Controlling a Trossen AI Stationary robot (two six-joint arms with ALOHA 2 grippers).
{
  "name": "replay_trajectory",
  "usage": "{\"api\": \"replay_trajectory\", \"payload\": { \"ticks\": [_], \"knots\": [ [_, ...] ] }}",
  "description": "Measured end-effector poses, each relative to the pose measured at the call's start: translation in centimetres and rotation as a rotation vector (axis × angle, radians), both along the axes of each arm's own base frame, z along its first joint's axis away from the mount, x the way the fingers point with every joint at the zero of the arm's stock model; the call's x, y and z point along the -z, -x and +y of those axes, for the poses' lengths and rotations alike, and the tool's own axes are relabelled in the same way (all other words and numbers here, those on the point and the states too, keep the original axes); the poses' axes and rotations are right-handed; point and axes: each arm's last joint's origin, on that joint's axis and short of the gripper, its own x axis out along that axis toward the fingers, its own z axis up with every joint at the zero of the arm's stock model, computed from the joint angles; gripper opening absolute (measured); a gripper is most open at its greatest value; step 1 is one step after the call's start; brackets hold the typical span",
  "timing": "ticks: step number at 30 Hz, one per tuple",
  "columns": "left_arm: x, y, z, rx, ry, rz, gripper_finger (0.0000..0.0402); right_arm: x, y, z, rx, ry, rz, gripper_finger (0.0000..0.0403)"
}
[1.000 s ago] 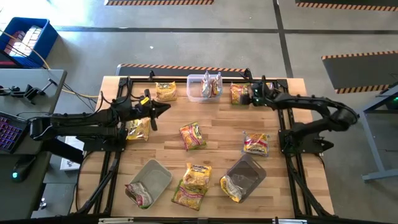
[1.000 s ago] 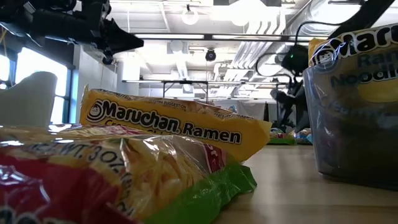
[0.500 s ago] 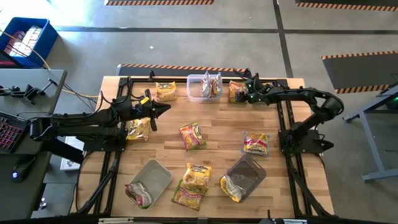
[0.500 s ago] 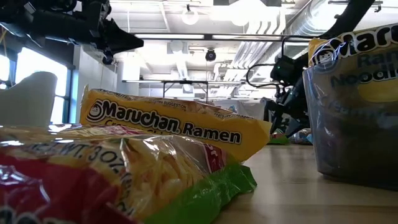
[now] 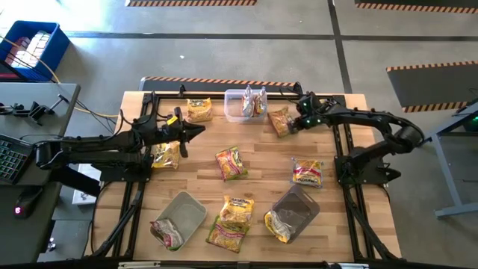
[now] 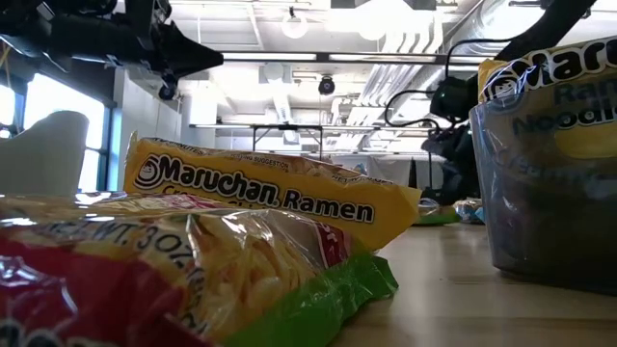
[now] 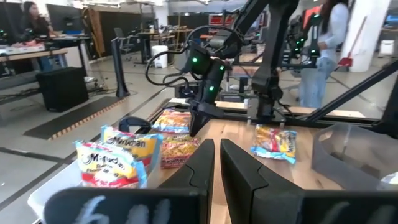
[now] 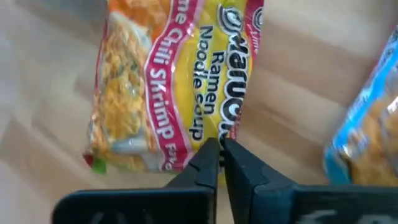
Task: Sort Maruchan noodles
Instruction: Put the green noodle pack into the gray bin
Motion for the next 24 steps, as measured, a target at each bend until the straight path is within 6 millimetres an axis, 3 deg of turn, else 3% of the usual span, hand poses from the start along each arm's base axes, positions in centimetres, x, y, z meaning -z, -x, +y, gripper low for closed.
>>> {"api": "replay_trajectory", "payload": {
  "ticks": [8, 13, 17, 24],
  "knots": [
    [-0.1, 0.0, 0.0, 0.015, 0.003, -0.016, 0.0019, -1.8, 0.1, 2.5, -0.179, 0.04, 0.033, 0.0001],
    [-0.2, 0.0, 0.0, 0.014, 0.001, -0.018, 0.0019, -2.6, -0.1, 3.1, -0.081, 0.085, 0.025, 0.0022],
    [-0.3, 0.0, 0.0, 0.014, -0.001, -0.027, 0.0019, -2.6, -0.2, 2.2, -0.004, 0.109, -0.009, 0.008],
    [-0.2, 0.0, -0.1, 0.021, 0.0, -0.026, 0.0019, -1.6, -0.6, 0.0, 0.072, 0.127, -0.063, 0.0226]
  ]
}}
